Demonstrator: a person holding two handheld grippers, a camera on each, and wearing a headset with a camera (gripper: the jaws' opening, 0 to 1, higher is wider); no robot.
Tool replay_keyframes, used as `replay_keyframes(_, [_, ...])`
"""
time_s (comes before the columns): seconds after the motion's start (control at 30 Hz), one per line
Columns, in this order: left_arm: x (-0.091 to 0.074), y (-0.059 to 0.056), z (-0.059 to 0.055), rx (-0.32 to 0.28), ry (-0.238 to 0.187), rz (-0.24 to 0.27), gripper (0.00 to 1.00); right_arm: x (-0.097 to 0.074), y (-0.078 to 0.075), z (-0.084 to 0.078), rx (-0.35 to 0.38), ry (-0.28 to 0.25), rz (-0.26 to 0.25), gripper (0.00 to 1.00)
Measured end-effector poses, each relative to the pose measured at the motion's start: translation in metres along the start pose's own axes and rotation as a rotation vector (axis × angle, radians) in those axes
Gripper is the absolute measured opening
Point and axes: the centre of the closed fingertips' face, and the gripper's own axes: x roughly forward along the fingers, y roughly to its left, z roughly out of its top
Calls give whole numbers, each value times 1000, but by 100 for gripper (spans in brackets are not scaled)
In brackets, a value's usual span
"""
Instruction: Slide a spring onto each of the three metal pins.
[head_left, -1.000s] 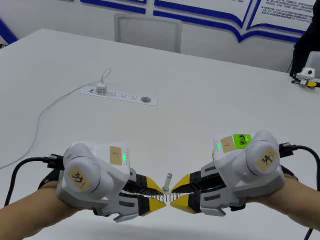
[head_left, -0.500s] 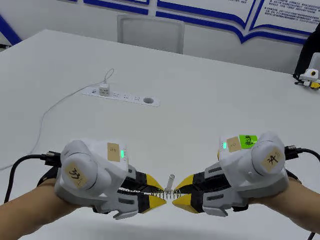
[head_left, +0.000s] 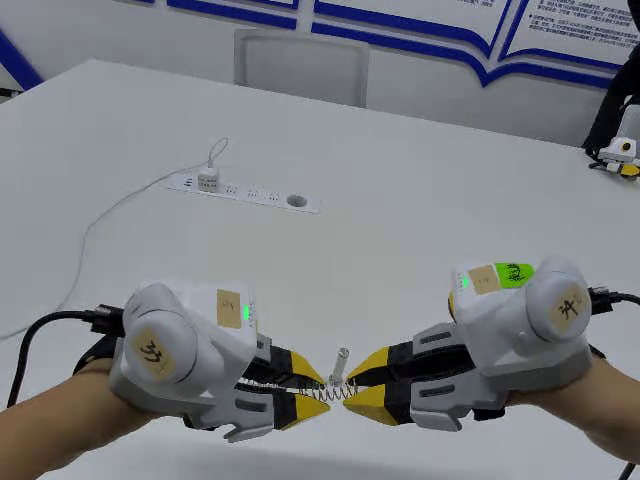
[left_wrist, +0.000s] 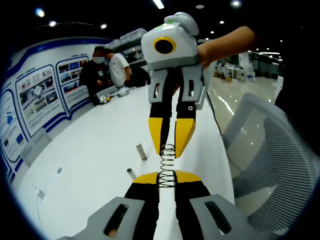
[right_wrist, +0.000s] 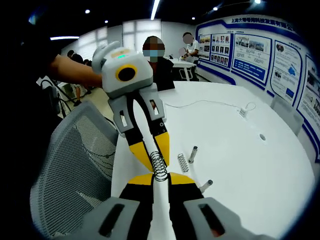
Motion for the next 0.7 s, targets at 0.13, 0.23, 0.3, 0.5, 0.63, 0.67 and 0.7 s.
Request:
replay_keyframes(0.13, [1, 0, -1, 7, 6, 3, 10, -1, 1, 11, 28, -53, 7, 11])
replay_keyframes(0.23, [2, 1, 0, -2, 1, 10, 9, -1, 0, 15, 35, -71, 5, 11])
replay_keyframes(0.3, [2, 1, -1, -3, 1, 11, 9, 0, 1, 18, 42, -86, 8, 11])
replay_keyframes(0.5, [3, 1, 1, -28, -11, 12, 9, 5, 4, 29, 66, -130, 12, 11])
replay_keyframes(0.63, [3, 3, 0, -36, -7, 23, 9, 7, 3, 30, 50, -122, -5, 11])
replay_keyframes(0.67, [3, 2, 0, -40, -9, 22, 10, 7, 3, 30, 54, -126, -5, 11])
replay_keyframes(0.7, [3, 3, 0, -40, -10, 24, 10, 7, 2, 30, 54, -126, -11, 11])
